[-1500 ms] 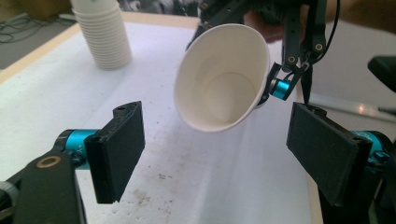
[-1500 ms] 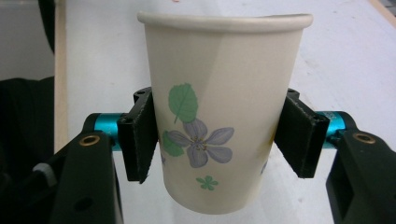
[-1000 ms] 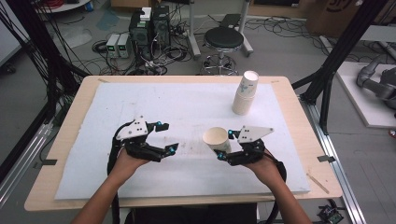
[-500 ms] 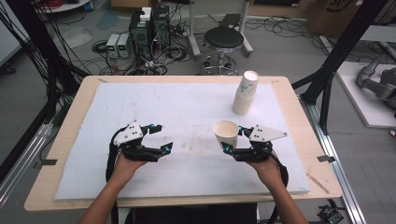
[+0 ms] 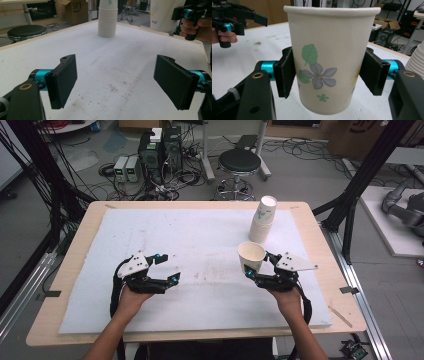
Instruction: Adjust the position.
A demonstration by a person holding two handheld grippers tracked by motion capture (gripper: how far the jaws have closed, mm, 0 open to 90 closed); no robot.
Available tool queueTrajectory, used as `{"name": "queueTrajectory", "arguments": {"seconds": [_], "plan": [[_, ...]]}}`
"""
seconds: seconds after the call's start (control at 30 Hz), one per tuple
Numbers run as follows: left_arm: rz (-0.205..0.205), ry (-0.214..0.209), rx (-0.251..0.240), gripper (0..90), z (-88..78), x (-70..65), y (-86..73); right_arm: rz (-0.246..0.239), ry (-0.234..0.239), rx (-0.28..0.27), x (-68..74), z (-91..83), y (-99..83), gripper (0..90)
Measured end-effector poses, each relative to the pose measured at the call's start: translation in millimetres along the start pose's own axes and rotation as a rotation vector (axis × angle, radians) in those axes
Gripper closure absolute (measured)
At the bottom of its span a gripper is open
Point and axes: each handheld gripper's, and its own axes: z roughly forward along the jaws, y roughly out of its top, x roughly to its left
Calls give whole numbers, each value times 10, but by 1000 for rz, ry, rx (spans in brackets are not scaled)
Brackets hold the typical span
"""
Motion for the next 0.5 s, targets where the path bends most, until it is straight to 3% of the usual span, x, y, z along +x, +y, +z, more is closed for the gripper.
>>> {"name": "queueTrajectory", "arguments": {"seconds": [0.5], "plan": [[-1,2,4,191,8,10,-9,11,-32,12,-67,-33,-71,349]]}}
